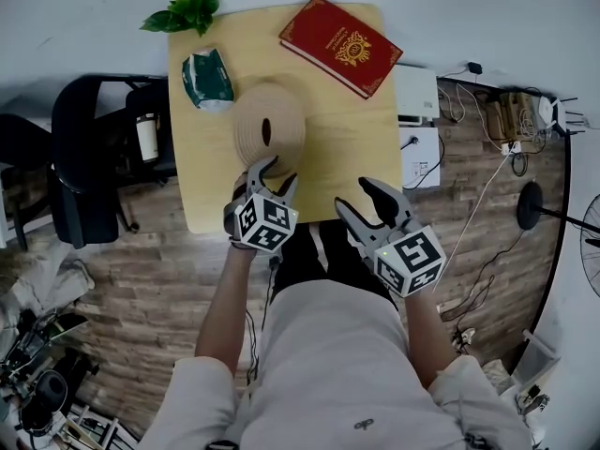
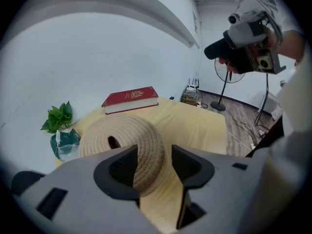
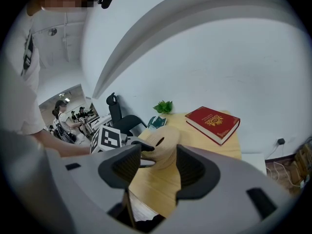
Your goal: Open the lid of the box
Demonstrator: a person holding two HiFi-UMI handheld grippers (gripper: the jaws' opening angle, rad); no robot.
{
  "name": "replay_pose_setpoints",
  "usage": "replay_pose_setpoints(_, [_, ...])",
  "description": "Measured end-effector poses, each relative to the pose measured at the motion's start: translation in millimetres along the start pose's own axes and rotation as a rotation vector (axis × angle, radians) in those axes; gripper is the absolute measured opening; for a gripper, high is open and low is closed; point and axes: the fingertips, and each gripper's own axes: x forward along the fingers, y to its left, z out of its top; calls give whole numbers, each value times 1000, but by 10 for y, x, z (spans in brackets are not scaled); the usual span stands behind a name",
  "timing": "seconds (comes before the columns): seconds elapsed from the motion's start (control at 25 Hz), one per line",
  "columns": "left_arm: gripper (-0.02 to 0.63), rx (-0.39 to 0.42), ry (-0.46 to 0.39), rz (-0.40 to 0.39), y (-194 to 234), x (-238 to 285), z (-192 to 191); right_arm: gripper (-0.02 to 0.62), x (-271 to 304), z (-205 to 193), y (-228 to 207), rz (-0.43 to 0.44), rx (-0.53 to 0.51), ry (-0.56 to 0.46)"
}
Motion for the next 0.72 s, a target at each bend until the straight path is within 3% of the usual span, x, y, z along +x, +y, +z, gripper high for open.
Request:
replay_pose_setpoints(0.28, [201,87,41,20,30,54,-45,212,-7,-19,-17,-12,13,0])
replay_pose_setpoints(0.72, [163,98,53,-13,31,32,-38,212,-22,42,-4,-22,17,-12])
